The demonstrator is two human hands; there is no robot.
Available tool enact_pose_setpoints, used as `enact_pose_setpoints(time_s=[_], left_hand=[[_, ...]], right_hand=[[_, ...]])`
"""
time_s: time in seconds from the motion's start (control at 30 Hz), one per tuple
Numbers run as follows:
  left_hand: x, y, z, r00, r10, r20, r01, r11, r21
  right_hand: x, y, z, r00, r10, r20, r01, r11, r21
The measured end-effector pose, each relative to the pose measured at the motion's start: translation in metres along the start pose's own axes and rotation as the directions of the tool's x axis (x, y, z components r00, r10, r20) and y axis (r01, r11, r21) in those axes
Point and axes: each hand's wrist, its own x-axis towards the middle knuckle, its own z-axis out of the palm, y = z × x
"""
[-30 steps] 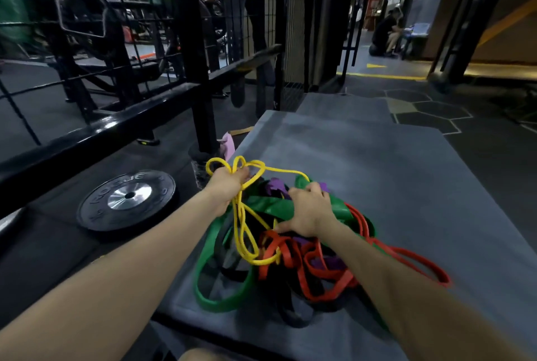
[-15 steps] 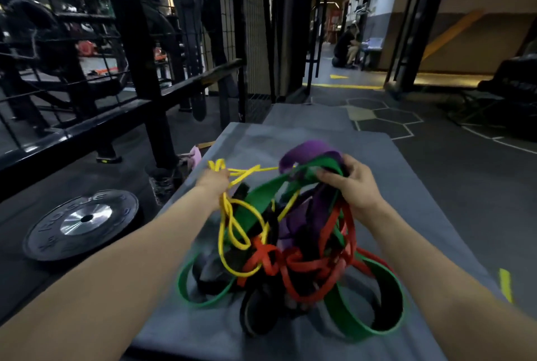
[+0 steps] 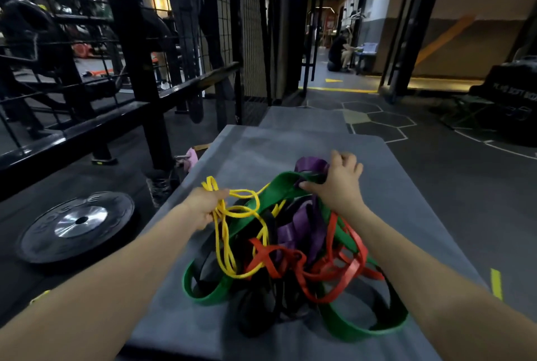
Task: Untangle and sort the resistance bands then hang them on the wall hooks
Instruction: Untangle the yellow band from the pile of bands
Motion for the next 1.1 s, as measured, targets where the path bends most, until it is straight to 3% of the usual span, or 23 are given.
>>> enact_pose_setpoints(time_s=[0.07, 0.17, 0.27, 0.43, 0.63, 0.73, 0.83, 0.97, 1.03, 1.1], left_hand=[[-0.001, -0.001, -0.005, 1.000, -0.004, -0.007, 0.004, 1.000, -0.025], [-0.005, 0.000, -0.014, 1.000, -0.011, -0.004, 0.011, 0.997, -0.075], [-0.009, 0.003, -0.026, 0.998, -0.046, 0.038, 0.052, 0.979, -0.195], [0.002, -0.006, -0.051, 0.991, -0.116, 0.067, 0.133, 0.911, -0.391], [-0.001, -0.012, -0.054, 0.968, -0.104, 0.229, 0.177, 0.928, -0.327], [0.001, -0.015, -0.056, 0.973, -0.106, 0.205, 0.162, 0.946, -0.281], [-0.001, -0.016, -0.057, 0.982, -0.105, 0.157, 0.150, 0.938, -0.311], [-0.001, -0.017, -0.062, 0.991, -0.074, 0.111, 0.100, 0.961, -0.257], [0.000, -0.015, -0.061, 0.993, -0.050, 0.104, 0.076, 0.964, -0.256], [-0.002, -0.010, -0.055, 0.994, -0.026, 0.110, 0.051, 0.970, -0.239]], right_hand=[[-0.011, -0.017, 0.004, 0.975, -0.217, -0.050, 0.216, 0.976, -0.025], [-0.022, -0.044, 0.022, 0.902, -0.403, 0.155, 0.419, 0.903, -0.095], [-0.030, -0.063, 0.045, 0.833, -0.422, 0.357, 0.512, 0.834, -0.208], [-0.024, -0.077, 0.073, 0.811, -0.390, 0.436, 0.556, 0.747, -0.364], [-0.029, -0.082, 0.101, 0.683, -0.420, 0.598, 0.703, 0.600, -0.381], [-0.030, -0.085, 0.110, 0.632, -0.420, 0.652, 0.749, 0.545, -0.375], [-0.034, -0.085, 0.114, 0.655, -0.471, 0.591, 0.744, 0.539, -0.396], [-0.026, -0.076, 0.099, 0.728, -0.561, 0.394, 0.686, 0.607, -0.402], [-0.017, -0.070, 0.077, 0.777, -0.551, 0.304, 0.629, 0.661, -0.409], [-0.008, -0.066, 0.052, 0.854, -0.459, 0.245, 0.520, 0.781, -0.347]])
